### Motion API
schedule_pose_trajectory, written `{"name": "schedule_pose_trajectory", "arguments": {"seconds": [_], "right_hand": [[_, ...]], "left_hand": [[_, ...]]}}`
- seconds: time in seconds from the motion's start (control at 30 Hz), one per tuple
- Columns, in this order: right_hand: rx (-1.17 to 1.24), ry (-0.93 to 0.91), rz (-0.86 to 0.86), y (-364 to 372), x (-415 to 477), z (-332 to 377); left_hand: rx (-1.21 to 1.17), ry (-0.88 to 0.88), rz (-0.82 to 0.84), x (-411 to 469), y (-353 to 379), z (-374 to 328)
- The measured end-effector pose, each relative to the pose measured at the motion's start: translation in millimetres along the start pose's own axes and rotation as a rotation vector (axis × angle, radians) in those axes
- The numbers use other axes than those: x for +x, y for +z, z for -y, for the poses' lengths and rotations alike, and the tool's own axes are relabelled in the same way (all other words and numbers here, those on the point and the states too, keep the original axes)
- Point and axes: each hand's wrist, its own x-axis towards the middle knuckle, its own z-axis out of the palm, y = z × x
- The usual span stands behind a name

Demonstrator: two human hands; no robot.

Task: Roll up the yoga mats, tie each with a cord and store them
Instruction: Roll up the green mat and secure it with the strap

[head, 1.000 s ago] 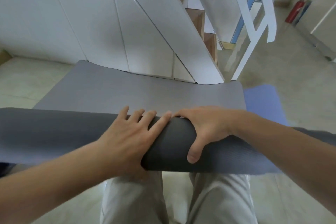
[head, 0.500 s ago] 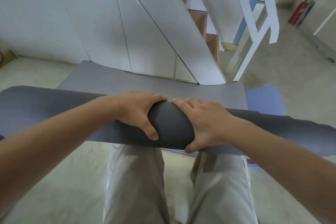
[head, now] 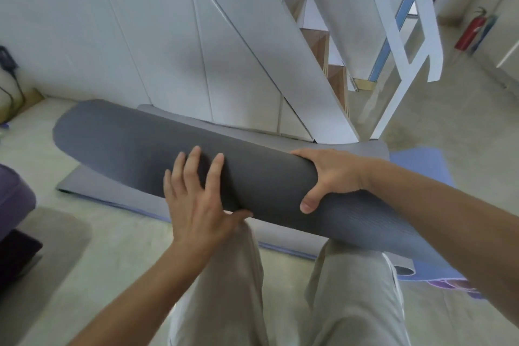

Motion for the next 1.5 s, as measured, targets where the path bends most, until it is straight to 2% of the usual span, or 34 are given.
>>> {"name": "schedule_pose_trajectory", "arguments": {"seconds": [0.07, 0.17, 0.23, 0.33, 0.4, 0.47, 0.63, 0.77, 0.87, 0.97, 1.07, 1.17, 1.23, 1.3, 1.37, 1.5], "right_hand": [[0.097, 0.007, -0.04, -10.4, 5.6, -7.6], [0.193, 0.006, -0.123, -32.5, 12.5, -9.6], [0.217, -0.011, -0.178, -44.6, 17.8, -6.9], [0.176, -0.042, -0.29, -60.4, 23.6, -5.2], [0.16, -0.066, -0.358, -70.9, 26.5, -7.7], [0.159, -0.102, -0.404, -77.0, 31.7, -8.1], [0.239, -0.169, -0.511, -77.9, 63.5, -1.9], [0.409, -0.079, -0.397, -60.3, 114.4, -15.6], [0.66, -0.085, -0.299, -49.2, 142.9, -29.2], [0.878, -0.114, -0.254, -49.0, 155.7, -41.4], [1.102, -0.13, -0.285, -58.2, 159.8, -41.2], [1.199, -0.139, -0.374, -71.0, 156.5, -31.3], [1.212, -0.133, -0.496, -80.6, 154.1, -25.1], [1.215, -0.086, -0.602, -90.9, 153.2, -19.7], [1.285, -0.022, -0.635, -96.0, 154.6, -19.0], [1.353, 0.045, -0.701, -94.5, 154.3, -9.3]], "left_hand": [[-0.156, -0.283, 0.026, 5.6, 6.1, -11.3], [-0.722, -0.687, 0.188, 29.8, 16.2, -39.9], [-1.132, -0.773, 0.255, 53.2, 13.9, -67.0], [-1.62, -0.962, 0.285, 95.2, -0.8, -87.4], [-1.808, -0.871, 0.332, 117.0, -3.7, -87.2], [-1.819, -0.718, 0.335, 135.7, -2.1, -81.7], [-1.662, -0.552, 0.179, 186.9, 10.0, -58.8], [-1.419, -0.392, 0.226, 206.1, 36.3, -40.5], [-1.213, -0.292, 0.338, 206.3, 74.5, -30.0], [-1.127, -0.322, 0.455, 196.9, 113.9, -18.9], [-1.111, -0.365, 0.54, 188.5, 137.1, -12.4], [-1.106, -0.364, 0.598, 197.8, 142.3, -15.4], [-1.093, -0.332, 0.64, 206.2, 139.3, -16.8], [-1.133, -0.291, 0.601, 214.1, 133.4, -18.6], [-1.217, -0.312, 0.497, 221.5, 124.3, -26.8], [-1.423, -0.585, 0.299, 231.0, 121.4, -53.4]]}}
